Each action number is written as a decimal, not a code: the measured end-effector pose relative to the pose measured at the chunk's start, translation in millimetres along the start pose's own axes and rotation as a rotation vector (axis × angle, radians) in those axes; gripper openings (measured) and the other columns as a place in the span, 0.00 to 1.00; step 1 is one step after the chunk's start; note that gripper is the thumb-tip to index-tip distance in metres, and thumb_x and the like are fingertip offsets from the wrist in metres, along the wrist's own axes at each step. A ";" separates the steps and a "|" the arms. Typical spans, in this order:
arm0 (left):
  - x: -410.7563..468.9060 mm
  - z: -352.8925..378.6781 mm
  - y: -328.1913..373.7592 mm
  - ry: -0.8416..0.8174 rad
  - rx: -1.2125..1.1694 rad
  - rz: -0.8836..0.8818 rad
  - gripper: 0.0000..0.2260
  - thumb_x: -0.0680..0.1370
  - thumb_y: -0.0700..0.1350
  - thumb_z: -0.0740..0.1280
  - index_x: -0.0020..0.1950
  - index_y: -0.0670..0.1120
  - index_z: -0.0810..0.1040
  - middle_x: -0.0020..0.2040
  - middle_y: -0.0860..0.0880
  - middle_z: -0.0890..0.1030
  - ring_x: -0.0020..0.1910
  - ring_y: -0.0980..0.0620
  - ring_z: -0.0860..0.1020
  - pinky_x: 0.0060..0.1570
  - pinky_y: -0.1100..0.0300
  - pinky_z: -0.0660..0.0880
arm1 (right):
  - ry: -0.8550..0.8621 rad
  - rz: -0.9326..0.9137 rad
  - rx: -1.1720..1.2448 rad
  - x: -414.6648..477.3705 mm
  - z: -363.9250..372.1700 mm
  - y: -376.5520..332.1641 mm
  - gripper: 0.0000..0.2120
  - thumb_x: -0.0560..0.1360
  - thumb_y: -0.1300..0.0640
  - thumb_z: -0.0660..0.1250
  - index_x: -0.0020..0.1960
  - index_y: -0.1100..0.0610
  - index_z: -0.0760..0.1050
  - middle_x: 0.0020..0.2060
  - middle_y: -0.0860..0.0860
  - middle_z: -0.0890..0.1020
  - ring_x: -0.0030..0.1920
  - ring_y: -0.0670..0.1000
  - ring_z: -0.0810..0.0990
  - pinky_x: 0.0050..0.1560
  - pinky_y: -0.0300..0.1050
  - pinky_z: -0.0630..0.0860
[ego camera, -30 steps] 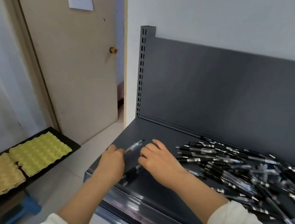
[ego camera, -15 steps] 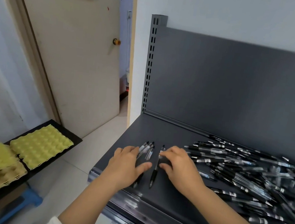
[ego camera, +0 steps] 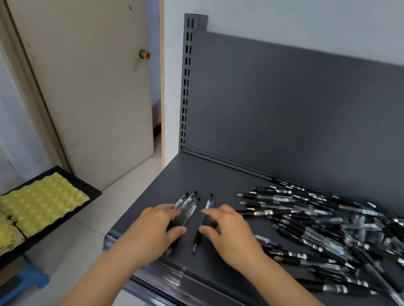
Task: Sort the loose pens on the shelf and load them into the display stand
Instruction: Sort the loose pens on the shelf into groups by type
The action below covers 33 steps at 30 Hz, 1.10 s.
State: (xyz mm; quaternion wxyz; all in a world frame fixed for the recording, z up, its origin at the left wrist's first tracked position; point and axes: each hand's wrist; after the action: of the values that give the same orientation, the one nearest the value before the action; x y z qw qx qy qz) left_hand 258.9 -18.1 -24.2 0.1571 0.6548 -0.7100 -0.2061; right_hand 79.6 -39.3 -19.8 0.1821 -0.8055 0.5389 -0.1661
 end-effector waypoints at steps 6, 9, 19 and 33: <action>1.5 -2.3 -8.2 -0.085 0.042 0.047 0.24 0.72 0.51 0.73 0.67 0.49 0.75 0.71 0.54 0.67 0.69 0.51 0.66 0.67 0.60 0.63 | -0.085 -0.032 0.010 -0.6 14.6 -12.0 0.20 0.77 0.51 0.65 0.66 0.57 0.72 0.58 0.50 0.69 0.61 0.51 0.69 0.62 0.43 0.68; 5.3 3.2 -9.7 -0.061 -0.006 0.050 0.24 0.71 0.52 0.73 0.66 0.50 0.76 0.71 0.54 0.68 0.68 0.52 0.66 0.68 0.57 0.64 | -0.079 -0.028 0.017 1.2 16.7 -14.7 0.19 0.77 0.51 0.65 0.65 0.58 0.73 0.57 0.51 0.68 0.60 0.51 0.69 0.61 0.43 0.68; 19.8 11.2 -4.7 0.065 0.029 0.078 0.21 0.77 0.50 0.67 0.69 0.48 0.73 0.73 0.53 0.66 0.70 0.47 0.63 0.69 0.57 0.59 | 0.056 -0.006 -0.002 2.4 2.7 -6.3 0.16 0.79 0.56 0.60 0.67 0.56 0.72 0.60 0.51 0.71 0.62 0.52 0.69 0.63 0.43 0.68; 13.9 25.1 -14.7 0.208 -0.106 0.098 0.19 0.79 0.48 0.64 0.68 0.45 0.72 0.69 0.51 0.70 0.67 0.50 0.68 0.67 0.58 0.65 | -0.062 0.092 -0.366 -18.6 -41.5 55.2 0.10 0.77 0.64 0.62 0.56 0.56 0.76 0.54 0.51 0.73 0.52 0.53 0.75 0.46 0.46 0.73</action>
State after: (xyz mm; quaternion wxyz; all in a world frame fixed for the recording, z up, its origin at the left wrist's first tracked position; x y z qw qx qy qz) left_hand 258.0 -30.6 -53.9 0.2743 0.6277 -0.7092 -0.1665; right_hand 9.0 -46.3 -10.8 0.0566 -0.8045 0.5904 -0.0320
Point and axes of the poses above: each hand's wrist, its own x-axis towards the middle knuckle, its own z-axis out of the palm, y = z × x
